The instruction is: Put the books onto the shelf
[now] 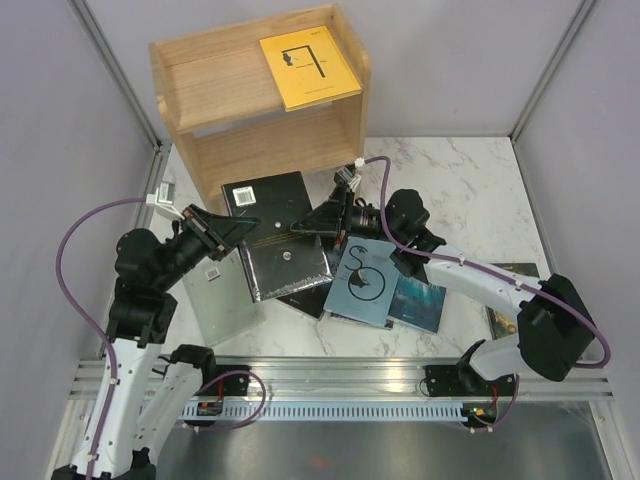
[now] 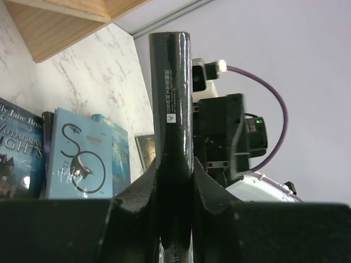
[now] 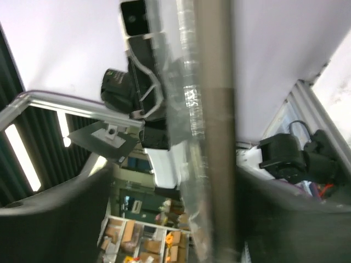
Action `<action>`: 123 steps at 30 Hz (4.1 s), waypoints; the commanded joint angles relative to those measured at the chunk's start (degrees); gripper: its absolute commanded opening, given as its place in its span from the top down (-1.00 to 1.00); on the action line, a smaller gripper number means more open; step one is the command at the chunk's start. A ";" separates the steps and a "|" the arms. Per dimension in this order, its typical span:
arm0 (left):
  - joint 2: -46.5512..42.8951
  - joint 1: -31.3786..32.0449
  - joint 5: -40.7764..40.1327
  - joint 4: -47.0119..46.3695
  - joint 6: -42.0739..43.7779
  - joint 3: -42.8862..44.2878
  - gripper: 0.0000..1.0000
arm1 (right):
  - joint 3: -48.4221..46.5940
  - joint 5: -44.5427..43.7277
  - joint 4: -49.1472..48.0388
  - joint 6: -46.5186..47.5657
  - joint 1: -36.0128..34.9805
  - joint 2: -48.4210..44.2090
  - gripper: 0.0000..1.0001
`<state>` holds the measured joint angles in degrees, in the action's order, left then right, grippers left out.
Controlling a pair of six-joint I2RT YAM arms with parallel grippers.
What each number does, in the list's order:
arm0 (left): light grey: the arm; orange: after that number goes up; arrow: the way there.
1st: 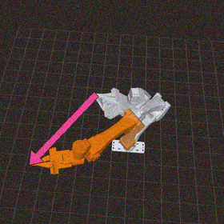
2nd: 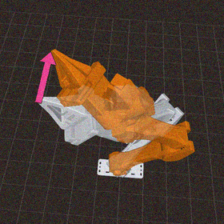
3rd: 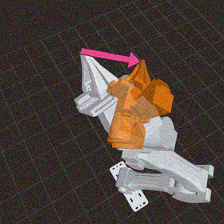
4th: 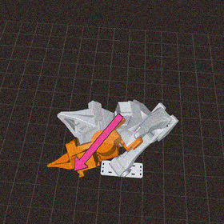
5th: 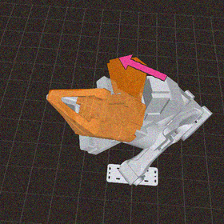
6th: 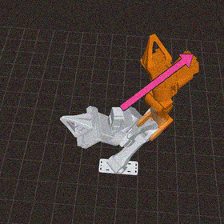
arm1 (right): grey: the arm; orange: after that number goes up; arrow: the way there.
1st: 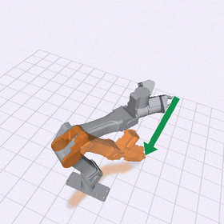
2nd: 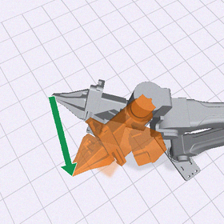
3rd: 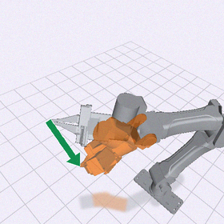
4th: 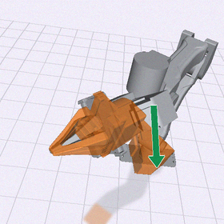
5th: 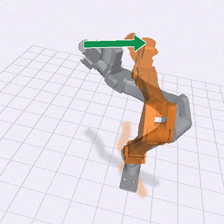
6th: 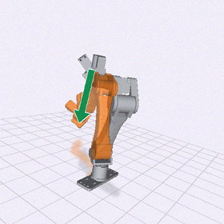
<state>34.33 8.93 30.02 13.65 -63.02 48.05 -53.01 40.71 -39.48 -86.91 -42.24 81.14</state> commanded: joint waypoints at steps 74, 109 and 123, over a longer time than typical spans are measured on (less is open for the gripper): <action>18.23 -0.23 -6.82 14.04 10.20 37.82 -0.72 | -60.29 -6.69 45.29 4.56 22.73 16.95 0.03; 15.16 -0.23 -9.28 13.60 11.69 32.37 -0.70 | -47.52 -4.67 38.34 5.62 22.20 12.19 0.78; 16.38 -0.32 -10.86 15.88 14.77 33.86 -0.71 | -57.63 -4.76 35.18 2.72 21.85 22.56 0.81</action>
<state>50.26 8.95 19.77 29.21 -51.35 79.77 -106.48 36.01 -0.40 -83.05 -20.25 102.32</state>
